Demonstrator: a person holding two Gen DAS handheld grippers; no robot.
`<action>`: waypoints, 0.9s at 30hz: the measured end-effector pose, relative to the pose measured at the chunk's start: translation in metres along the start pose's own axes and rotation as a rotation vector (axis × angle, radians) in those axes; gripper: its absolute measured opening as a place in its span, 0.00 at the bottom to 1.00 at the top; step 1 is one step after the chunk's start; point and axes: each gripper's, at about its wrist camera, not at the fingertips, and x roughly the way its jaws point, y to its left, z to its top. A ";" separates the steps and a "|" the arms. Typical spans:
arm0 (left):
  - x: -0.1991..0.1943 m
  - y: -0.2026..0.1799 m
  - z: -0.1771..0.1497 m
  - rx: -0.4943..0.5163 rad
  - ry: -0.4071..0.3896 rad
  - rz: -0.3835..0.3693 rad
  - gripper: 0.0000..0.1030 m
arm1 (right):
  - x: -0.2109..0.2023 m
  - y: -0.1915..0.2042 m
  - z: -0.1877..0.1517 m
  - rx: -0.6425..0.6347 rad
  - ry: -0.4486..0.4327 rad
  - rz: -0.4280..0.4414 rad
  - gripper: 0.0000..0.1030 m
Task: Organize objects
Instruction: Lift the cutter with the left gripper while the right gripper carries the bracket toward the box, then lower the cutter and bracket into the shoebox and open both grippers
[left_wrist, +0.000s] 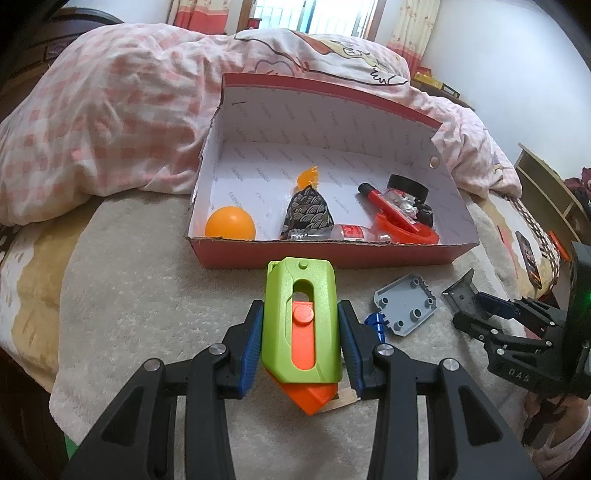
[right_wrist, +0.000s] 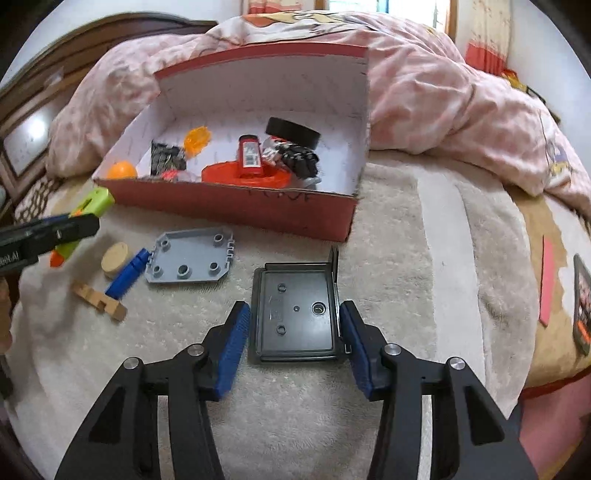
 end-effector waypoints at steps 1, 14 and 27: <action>0.000 0.000 0.001 0.002 -0.001 0.000 0.37 | -0.002 -0.001 -0.001 0.008 -0.003 0.001 0.49; -0.006 -0.008 0.015 0.030 -0.036 0.001 0.37 | -0.034 0.010 0.015 0.017 -0.086 0.055 0.49; 0.016 -0.016 0.061 0.069 -0.058 0.035 0.37 | -0.017 0.015 0.056 0.008 -0.110 0.034 0.49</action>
